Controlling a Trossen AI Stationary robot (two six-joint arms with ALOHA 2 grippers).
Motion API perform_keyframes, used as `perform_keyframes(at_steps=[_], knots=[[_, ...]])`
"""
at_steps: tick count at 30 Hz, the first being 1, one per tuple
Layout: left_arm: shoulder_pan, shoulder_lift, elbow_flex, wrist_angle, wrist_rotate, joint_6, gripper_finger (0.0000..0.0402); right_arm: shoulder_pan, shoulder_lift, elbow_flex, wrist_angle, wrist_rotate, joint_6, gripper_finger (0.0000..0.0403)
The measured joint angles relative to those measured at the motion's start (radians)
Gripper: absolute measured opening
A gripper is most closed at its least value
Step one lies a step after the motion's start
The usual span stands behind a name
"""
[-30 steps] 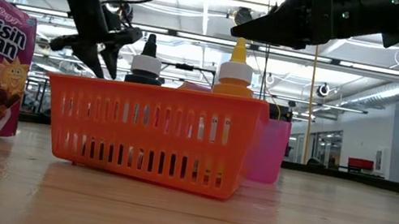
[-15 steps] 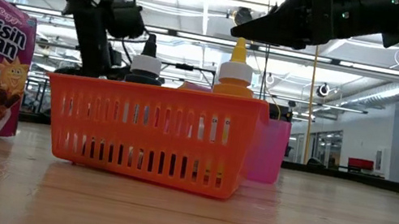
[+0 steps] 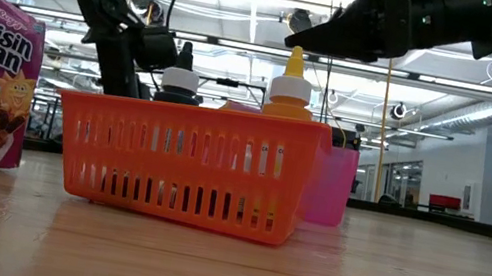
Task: Pick & Place Kitchen Items
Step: Put the small orange food coloring bottle into the orange bin
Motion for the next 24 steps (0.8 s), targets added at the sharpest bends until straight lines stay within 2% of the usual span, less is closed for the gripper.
perform_keyframes(at_steps=[11, 24], knots=[[0.021, 0.002, 0.0, -0.003, -0.013, -0.001, 0.0203, 0.0, 0.0, 0.0, -0.012, 0.0, 0.0, 0.0169], [0.012, 0.002, 0.0, -0.008, -0.035, -0.019, 0.0184, 0.0, 0.0, 0.0, -0.012, 0.0, 0.0, 0.0169]])
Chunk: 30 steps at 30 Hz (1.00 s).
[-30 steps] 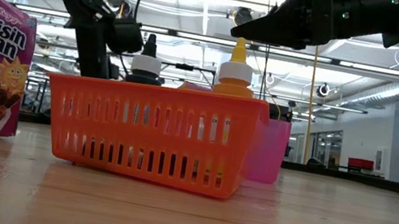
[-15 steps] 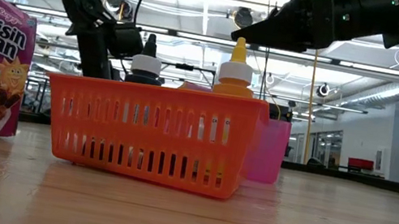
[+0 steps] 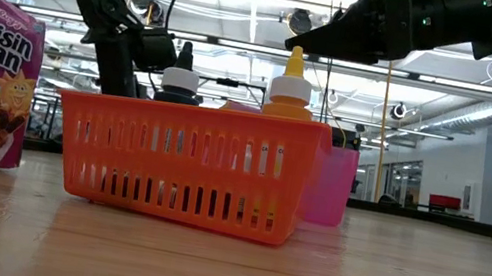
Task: Pick & Place Kitchen Items
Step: Put the small orange food coloring bottle into the orange bin
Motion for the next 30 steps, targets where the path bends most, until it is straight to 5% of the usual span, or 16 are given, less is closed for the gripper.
perform_keyframes(at_steps=[18, 27, 30], knots=[[-0.021, 0.136, 0.005, 0.0, -0.056, 0.061, 0.018, 0.001, 0.0, 0.0, -0.001, -0.001, 0.008, 0.0169], [-0.019, 0.132, 0.003, -0.006, -0.057, 0.161, 0.005, 0.001, 0.0, 0.0, -0.001, 0.0, 0.026, 0.0169], [-0.023, 0.119, 0.0, -0.003, -0.055, 0.187, 0.004, 0.001, 0.0, 0.0, -0.001, -0.001, 0.026, 0.0169]])
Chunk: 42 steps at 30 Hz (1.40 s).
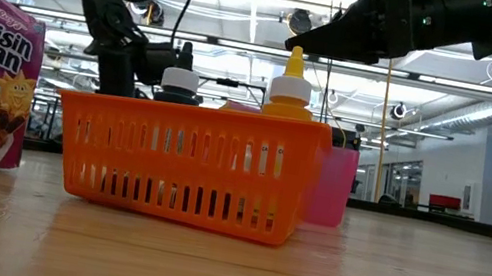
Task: Pick & Place Kitchen Items
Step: Put the small orange food coloring bottle into the orange bin
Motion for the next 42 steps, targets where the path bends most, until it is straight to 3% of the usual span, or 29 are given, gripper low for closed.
perform_keyframes(at_steps=[11, 18, 23, 30, 37, 42], knots=[[-0.094, -0.182, -0.005, -0.156, 0.028, 0.041, 0.0052, -0.001, 0.0, 0.0, -0.004, 0.0, 0.0, 0.0169], [-0.241, -0.326, -0.003, -0.176, 0.09, 0.104, 0.004, -0.001, 0.0, 0.0, -0.004, 0.001, 0.0, 0.0169], [-0.381, -0.413, -0.002, -0.164, 0.138, 0.102, 0.0064, -0.001, 0.0, 0.0, -0.004, 0.003, 0.0, 0.0169], [-0.601, -0.468, -0.002, -0.058, 0.169, 0.192, 0.004, -0.001, 0.0, 0.0, -0.004, 0.004, 0.0, 0.0169], [-0.792, -0.463, -0.001, 0.076, 0.171, 0.211, 0.0064, -0.001, 0.0, 0.0, -0.004, 0.005, 0.0, 0.0169], [-0.915, -0.463, -0.001, 0.165, 0.14, 0.248, 0.0053, -0.001, 0.0, 0.0, -0.004, 0.005, 0.0, 0.0169]])
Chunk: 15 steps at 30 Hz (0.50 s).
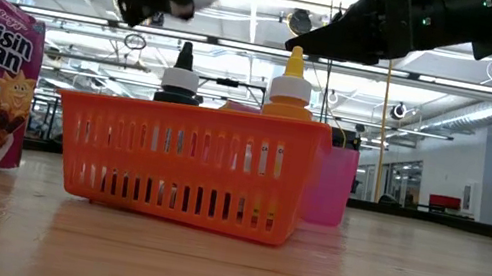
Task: Pick & Place Kitchen Items
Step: Put the small orange food coloring bottle into the orange bin
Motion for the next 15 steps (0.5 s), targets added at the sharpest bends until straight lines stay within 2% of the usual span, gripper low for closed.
perform_keyframes(at_steps=[4, 8, 15], knots=[[-0.075, 0.003, 0.0, 0.074, -0.025, 0.038, 0.0043, 0.0, 0.0, 0.0, 0.0, 0.0, 0.0, 0.0169], [-0.125, 0.028, 0.001, 0.128, -0.037, 0.04, 0.0057, 0.0, 0.0, 0.0, 0.0, 0.0, 0.019, 0.0169], [-0.162, 0.156, 0.002, 0.269, -0.041, 0.072, 0.0052, 0.0, 0.0, 0.0, 0.0, 0.0, 0.023, 0.0169]])
